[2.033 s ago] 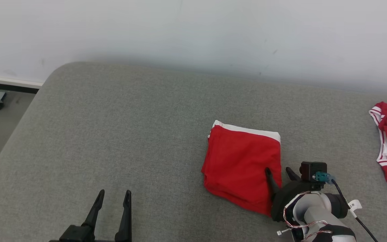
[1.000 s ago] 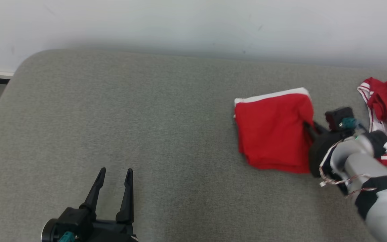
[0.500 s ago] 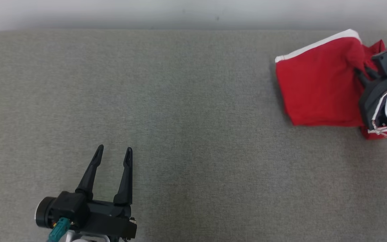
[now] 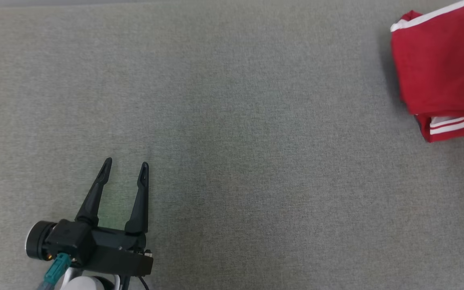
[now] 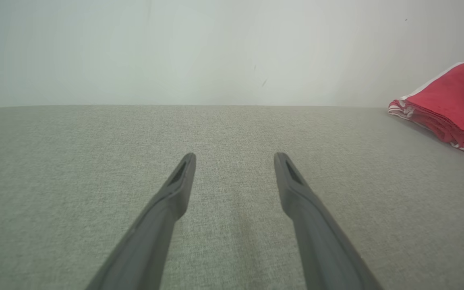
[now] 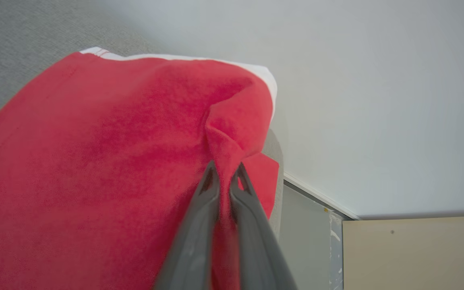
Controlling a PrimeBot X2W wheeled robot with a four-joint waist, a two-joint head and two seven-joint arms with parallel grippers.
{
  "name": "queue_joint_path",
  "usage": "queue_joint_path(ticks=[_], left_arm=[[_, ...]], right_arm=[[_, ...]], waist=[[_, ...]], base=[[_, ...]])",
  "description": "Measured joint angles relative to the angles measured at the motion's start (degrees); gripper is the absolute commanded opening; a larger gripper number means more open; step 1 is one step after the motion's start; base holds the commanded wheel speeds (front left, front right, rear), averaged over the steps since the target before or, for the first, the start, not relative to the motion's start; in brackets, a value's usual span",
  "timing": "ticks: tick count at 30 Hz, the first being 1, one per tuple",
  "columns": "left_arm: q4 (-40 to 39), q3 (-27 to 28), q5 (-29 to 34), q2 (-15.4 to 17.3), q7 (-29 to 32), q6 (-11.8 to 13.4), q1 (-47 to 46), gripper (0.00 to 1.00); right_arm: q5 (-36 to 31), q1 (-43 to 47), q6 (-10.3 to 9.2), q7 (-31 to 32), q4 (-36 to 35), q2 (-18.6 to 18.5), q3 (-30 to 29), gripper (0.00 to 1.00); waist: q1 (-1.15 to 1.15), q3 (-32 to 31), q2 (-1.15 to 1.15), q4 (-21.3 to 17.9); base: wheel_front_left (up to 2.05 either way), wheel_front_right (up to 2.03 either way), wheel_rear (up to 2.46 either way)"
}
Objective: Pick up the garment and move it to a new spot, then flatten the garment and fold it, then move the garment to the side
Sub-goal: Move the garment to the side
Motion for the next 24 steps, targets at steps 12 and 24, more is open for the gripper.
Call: queue_joint_path(ticks=[12,24], left_arm=[[-2.2,0.2,0.2,1.4,0.0,0.0,-0.6,1.00],[-3.4,0.2,0.3,1.5,0.0,0.0,-1.5,1.00]], right_arm=[[-0.4,-7.1,0.01,0.9,0.7,-6.4,6.4,0.00],[-1.7,-10.6,0.01,-1.3,5.2,-6.4,9.8,0.38]], waist=[[-0.01,4.0,0.00,-1.1],[-0.01,5.8,-0.01,-0.1]], base=[[0.00,0.00,0.00],[0.00,0.00,0.00]])
